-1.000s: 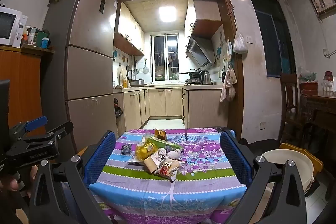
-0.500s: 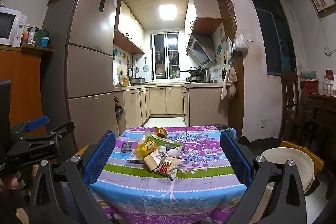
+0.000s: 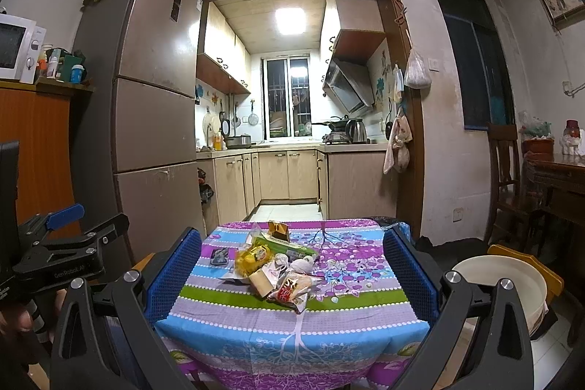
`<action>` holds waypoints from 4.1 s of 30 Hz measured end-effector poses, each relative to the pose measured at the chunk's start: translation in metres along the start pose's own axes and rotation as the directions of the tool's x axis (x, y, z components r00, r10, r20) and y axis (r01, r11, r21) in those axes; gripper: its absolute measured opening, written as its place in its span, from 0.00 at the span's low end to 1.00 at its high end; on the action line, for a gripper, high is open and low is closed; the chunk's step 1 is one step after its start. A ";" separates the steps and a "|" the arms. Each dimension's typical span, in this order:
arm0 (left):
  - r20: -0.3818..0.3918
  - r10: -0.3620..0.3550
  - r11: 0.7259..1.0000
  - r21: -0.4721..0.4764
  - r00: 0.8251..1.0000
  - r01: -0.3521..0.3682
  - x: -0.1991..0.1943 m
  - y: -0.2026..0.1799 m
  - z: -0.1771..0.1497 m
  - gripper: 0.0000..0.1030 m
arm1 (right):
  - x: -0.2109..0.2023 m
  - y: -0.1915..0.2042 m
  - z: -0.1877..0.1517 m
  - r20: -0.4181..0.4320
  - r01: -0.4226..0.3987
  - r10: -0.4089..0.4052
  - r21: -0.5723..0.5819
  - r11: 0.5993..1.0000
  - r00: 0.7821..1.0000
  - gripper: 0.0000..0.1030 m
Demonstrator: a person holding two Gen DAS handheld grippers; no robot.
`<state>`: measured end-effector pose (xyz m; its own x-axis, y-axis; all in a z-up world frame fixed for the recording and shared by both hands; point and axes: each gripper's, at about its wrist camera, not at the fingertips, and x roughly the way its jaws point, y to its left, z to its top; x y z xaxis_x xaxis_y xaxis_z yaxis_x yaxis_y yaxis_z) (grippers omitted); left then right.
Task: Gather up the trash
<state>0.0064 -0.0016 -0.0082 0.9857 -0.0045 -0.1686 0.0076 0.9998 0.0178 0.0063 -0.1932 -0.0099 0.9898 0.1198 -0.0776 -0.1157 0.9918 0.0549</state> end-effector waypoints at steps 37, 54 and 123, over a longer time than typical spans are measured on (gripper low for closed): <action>-0.017 0.005 1.000 0.004 1.000 -0.005 0.002 0.003 0.001 0.95 | -0.001 -0.002 0.002 -0.004 0.001 -0.001 0.003 1.000 1.000 0.96; -0.026 0.003 1.000 0.006 1.000 -0.003 0.003 0.005 0.000 0.95 | 0.000 -0.003 0.001 -0.006 0.000 0.000 0.003 1.000 1.000 0.96; -0.471 -0.054 0.991 -0.136 0.881 -0.012 0.341 0.089 -0.060 0.35 | 0.304 -0.018 -0.106 -0.462 0.022 0.029 0.104 0.994 0.887 0.40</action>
<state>0.3330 0.0867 -0.1237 0.7881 -0.0496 -0.6135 -0.0269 0.9930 -0.1148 0.3004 -0.1703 -0.1400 0.8355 0.1557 -0.5270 -0.0848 0.9841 0.1563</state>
